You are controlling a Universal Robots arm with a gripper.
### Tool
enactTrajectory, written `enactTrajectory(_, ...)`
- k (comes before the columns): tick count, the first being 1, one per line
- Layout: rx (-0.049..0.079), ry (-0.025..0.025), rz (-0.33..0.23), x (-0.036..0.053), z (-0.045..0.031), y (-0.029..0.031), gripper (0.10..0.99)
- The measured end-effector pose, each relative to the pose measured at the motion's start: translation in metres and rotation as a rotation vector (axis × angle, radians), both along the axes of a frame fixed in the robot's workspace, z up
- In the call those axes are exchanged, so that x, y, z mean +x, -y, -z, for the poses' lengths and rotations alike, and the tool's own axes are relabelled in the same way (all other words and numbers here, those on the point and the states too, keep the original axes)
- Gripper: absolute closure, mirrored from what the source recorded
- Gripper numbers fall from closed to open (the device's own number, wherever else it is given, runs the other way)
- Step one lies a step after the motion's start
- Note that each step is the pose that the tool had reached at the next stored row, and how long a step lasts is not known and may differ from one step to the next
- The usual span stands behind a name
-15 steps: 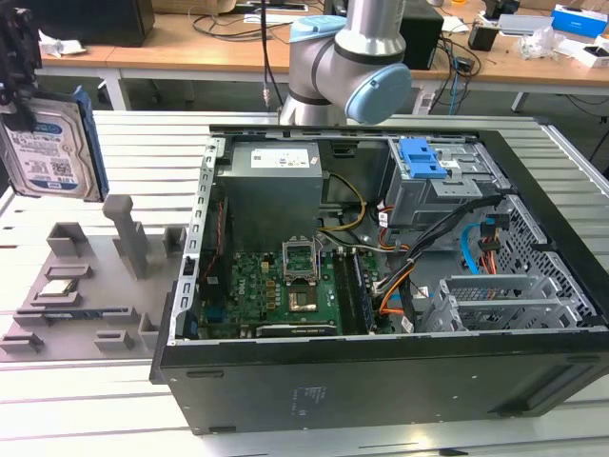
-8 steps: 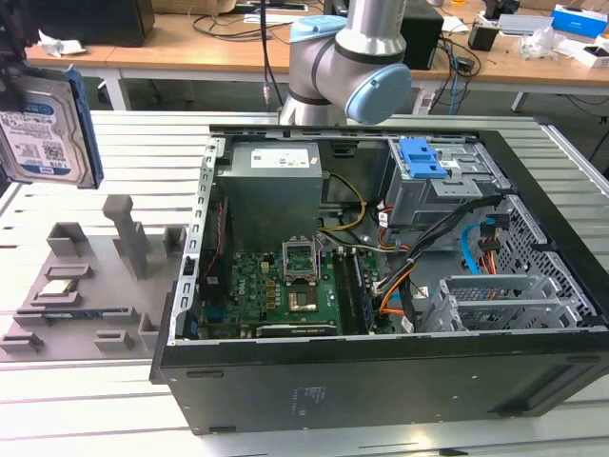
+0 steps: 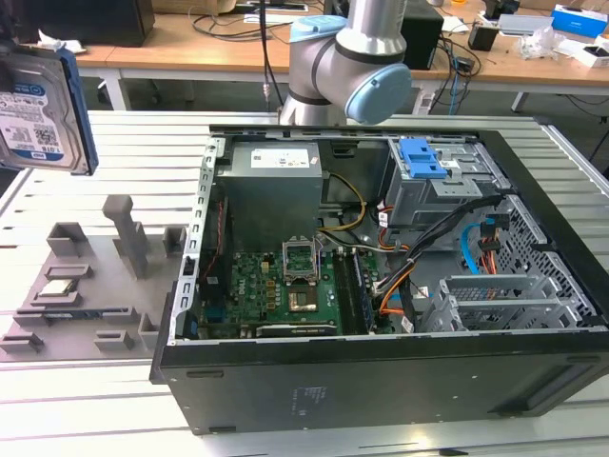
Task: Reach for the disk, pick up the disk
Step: 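Pick up the disk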
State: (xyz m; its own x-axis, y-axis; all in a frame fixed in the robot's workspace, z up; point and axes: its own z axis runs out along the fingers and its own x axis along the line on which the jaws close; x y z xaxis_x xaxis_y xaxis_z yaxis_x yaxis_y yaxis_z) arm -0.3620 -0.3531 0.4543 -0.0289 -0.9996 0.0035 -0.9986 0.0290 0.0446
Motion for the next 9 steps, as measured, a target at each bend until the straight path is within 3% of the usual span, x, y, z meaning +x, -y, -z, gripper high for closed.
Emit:
enactTrajectory(6,0.0,-0.0008,0.0,0.0005,-0.0149,0.0,0.722)
enactTrajectory(9,0.0,-0.0015,0.0,0.0007,-0.0261,0.0,0.722)
